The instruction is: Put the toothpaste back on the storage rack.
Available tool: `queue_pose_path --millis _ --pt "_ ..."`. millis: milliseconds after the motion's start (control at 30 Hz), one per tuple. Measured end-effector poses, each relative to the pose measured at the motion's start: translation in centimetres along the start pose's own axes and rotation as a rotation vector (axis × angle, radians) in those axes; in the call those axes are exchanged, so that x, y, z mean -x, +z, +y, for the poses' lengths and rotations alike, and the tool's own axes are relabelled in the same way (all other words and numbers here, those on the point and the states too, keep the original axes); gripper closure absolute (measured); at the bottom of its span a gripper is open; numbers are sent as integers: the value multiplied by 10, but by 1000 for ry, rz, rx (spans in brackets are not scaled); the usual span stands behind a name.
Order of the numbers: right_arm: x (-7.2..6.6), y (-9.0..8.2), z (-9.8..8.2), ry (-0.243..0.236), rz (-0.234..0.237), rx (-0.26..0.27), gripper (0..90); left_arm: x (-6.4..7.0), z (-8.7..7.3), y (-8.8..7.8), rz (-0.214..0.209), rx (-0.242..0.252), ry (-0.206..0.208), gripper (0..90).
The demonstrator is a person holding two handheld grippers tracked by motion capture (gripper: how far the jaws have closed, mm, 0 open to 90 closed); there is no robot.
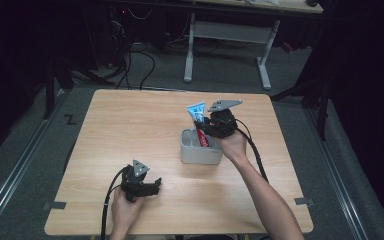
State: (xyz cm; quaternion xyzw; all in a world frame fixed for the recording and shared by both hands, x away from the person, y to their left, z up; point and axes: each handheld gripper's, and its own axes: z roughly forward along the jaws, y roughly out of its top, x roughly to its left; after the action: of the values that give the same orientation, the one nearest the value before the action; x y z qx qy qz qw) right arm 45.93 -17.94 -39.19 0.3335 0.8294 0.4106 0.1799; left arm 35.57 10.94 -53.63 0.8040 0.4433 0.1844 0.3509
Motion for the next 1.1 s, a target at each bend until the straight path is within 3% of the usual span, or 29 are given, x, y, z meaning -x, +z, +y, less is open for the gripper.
queue_pose_path --millis 333,933,1100 --pt "3 2 -10 24 10 -24 723 0 0 0 0 2 -3 161" --pt "0 8 -15 25 31 -50 717 0 0 0 -1 1 -2 161" --pt "0 5 -14 39 33 -25 634 0 0 0 0 1 -1 161"
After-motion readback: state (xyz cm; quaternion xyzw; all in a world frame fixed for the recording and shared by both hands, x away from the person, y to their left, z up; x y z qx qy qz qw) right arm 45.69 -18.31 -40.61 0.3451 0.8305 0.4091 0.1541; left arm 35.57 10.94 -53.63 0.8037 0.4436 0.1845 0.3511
